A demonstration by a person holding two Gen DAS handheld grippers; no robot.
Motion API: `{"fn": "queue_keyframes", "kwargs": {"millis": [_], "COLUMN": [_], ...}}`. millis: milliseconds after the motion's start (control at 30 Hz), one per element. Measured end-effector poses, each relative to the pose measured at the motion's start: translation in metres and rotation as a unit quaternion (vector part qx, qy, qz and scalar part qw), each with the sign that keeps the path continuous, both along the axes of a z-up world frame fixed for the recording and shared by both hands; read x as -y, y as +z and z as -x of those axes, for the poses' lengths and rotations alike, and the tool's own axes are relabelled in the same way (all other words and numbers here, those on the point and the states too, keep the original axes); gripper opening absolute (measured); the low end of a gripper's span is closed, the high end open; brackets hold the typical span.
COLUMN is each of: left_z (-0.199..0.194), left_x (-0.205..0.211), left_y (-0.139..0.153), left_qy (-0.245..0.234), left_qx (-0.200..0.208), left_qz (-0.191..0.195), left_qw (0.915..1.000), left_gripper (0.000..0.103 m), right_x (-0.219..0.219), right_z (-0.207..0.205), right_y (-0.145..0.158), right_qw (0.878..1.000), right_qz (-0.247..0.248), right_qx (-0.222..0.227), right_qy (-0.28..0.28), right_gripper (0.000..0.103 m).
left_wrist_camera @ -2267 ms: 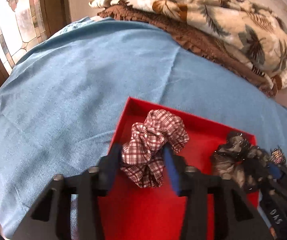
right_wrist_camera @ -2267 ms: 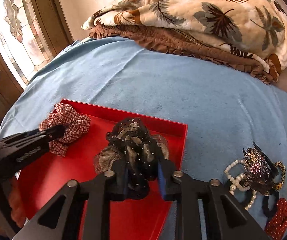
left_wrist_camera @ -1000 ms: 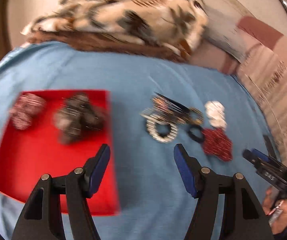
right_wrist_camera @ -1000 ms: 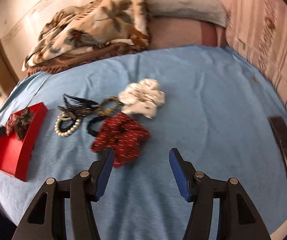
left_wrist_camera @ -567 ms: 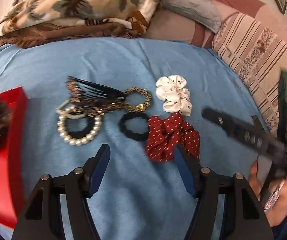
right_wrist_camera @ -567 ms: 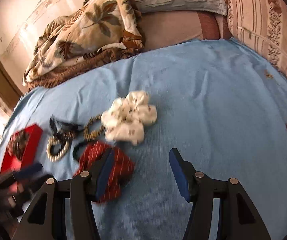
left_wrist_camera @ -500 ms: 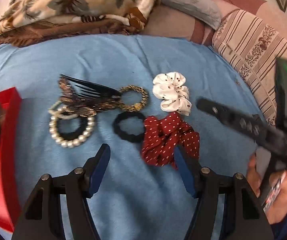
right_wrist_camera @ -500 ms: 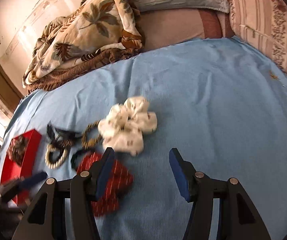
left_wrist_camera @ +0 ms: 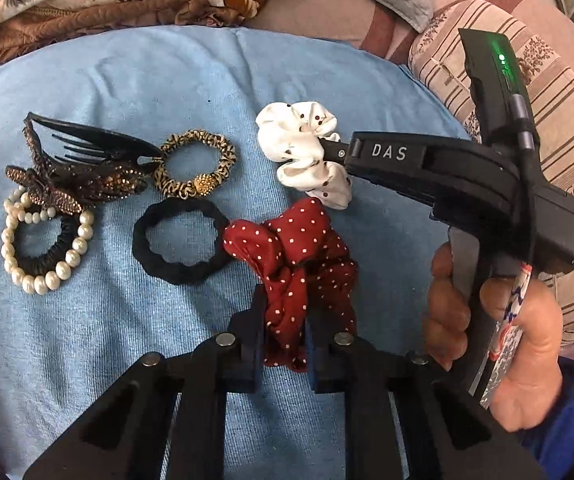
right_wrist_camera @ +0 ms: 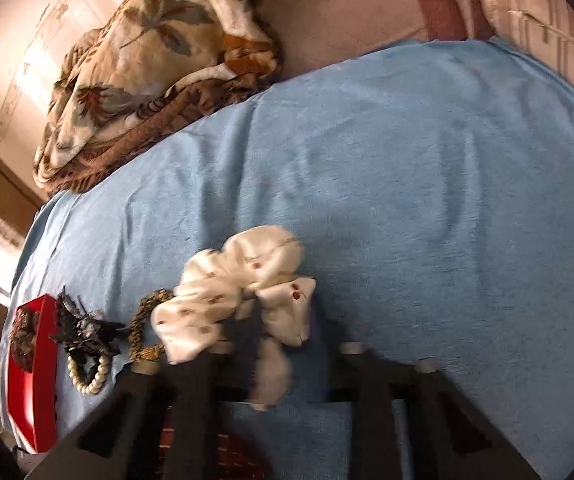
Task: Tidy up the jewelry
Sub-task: 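Grasp the red polka-dot scrunchie with the left tool while the right tool grasps the white scrunchie, then place the red scrunchie in the tray while the right tool places the white scrunchie there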
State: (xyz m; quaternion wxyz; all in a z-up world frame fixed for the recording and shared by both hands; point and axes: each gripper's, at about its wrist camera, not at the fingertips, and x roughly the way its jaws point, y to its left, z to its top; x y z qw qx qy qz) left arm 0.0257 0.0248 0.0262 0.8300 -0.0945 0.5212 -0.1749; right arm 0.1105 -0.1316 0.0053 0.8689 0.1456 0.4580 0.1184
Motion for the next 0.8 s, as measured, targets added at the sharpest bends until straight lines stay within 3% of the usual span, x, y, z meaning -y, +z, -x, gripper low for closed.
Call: {"fn": "queue_keyframes", "kwargs": {"millis": [467,667,800], "left_z": [0.062,0.094,0.107], "left_x": [-0.043,-0.105,-0.16], "left_y": [0.067,0.078,0.08], "left_qy": [-0.009,0.043,0.102], "left_qx": [0.046,0.06,0.061], "left_qz": [0.008,-0.031,-0.057], "left_qw": [0.9989,0.9968,0.9913], "left_gripper": [0.012,0.012,0.012], "right_x": [0.007,-0.021,-0.065], "right_z": [0.07,0.108,0.127], "right_y": [0.059,0.078,0.087], "right_qw": [0.998,0.997,0.996], "right_qz": [0.026,0.024,0.027], "right_qx": [0.057,0.069,0.074], "right_qy": [-0.017,0.007,0.049], "right_gripper": [0.006,0.006,0.006]}}
